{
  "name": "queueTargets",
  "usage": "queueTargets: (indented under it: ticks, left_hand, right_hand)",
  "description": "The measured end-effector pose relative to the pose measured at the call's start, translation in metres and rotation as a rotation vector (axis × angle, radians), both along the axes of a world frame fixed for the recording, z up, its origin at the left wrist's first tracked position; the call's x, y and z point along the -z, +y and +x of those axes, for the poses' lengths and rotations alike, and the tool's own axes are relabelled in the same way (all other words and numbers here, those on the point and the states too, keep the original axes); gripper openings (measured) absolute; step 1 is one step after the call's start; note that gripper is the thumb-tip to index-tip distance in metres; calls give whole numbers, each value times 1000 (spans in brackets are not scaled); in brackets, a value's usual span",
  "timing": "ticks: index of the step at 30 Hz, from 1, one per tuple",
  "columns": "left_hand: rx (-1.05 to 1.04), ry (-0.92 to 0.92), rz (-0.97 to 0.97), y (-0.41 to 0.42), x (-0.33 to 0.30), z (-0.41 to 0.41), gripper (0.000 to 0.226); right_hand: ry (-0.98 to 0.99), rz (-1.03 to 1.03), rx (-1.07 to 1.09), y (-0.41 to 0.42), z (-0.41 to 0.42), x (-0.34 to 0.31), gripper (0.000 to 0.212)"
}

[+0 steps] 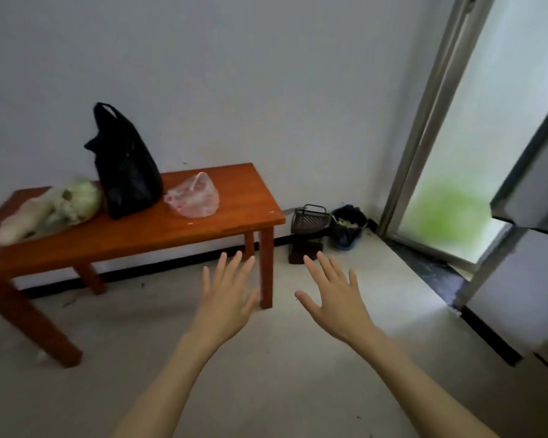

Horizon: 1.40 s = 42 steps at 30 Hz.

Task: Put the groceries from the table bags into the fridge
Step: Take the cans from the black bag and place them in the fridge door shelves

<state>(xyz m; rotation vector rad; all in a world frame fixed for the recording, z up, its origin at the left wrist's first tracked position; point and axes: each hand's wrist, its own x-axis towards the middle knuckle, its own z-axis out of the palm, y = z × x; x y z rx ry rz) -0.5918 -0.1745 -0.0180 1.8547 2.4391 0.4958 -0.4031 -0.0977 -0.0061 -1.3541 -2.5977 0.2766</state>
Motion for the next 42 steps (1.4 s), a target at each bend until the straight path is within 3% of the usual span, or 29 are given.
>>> queueTargets:
  ticks: [7,14,31,42]
  left_hand:
    - [-212,-52,-17,-48,19,-145,58]
    - [-329,-79,-83,-36,42,-240,58]
    - [-457,-80,9,120,19,-486,57]
    - [-358,-167,142,227,23,-666,57]
  right_hand:
    - [25,-39,-193,3,-163,12,67]
    - [3,-82,-337,38,-281,37,66]
    - [28,-17,-551,214,-553,19,64]
    - [198,-55,-438,316,-729,13,64]
